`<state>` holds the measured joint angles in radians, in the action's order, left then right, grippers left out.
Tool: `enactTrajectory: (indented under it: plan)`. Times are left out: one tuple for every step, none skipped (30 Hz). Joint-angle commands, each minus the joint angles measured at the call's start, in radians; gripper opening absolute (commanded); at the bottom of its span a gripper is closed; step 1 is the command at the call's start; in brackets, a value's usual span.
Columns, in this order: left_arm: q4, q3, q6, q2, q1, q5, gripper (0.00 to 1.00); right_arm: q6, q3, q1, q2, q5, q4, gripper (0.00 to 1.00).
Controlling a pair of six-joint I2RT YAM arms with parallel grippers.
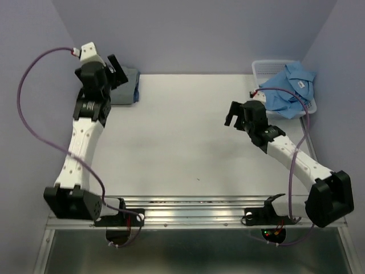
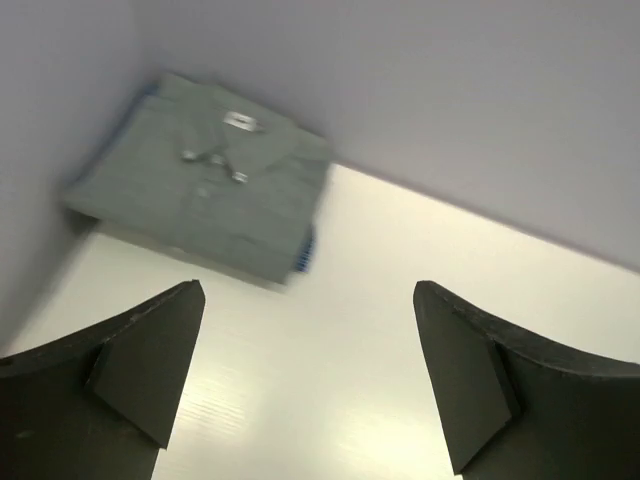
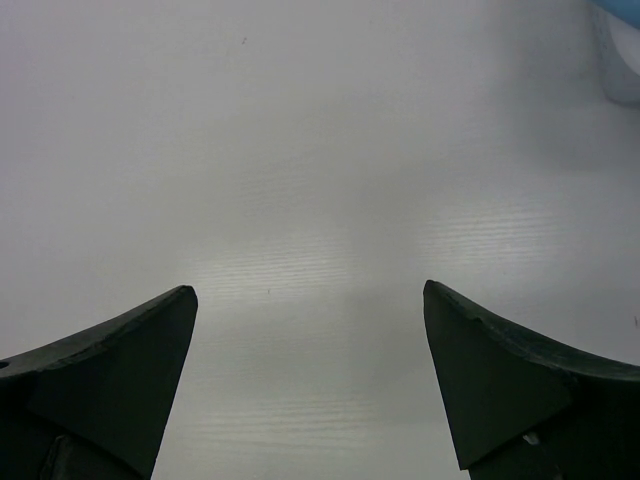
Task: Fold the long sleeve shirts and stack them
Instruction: Neatly place the folded shirt to the corner
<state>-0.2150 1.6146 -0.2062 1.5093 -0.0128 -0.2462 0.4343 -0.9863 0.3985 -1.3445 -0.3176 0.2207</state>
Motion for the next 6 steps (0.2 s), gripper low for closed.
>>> enactTrajectory:
  plan:
    - [0.133, -0.397, -0.234, -0.265, -0.087, 0.074, 0.99, 0.075, 0.131, -0.004, 0.154, -0.047, -0.133, 1.0]
    - [0.146, -0.497, -0.245, -0.35, -0.096, 0.12, 0.99, 0.075, 0.152, -0.004, 0.18, -0.055, -0.139, 1.0]
    - [0.149, -0.531, -0.274, -0.383, -0.099, 0.122, 0.99, 0.073, 0.169, -0.004, 0.22, -0.055, -0.144, 1.0]
    - [0.14, -0.576, -0.285, -0.438, -0.102, 0.128, 0.99, 0.066, 0.195, -0.004, 0.238, -0.051, -0.147, 1.0]
    - [0.135, -0.59, -0.291, -0.457, -0.105, 0.127, 0.99, 0.063, 0.202, -0.004, 0.251, -0.052, -0.149, 1.0]
    - [0.131, -0.599, -0.309, -0.472, -0.105, 0.121, 0.99, 0.061, 0.21, -0.004, 0.264, -0.052, -0.152, 1.0]
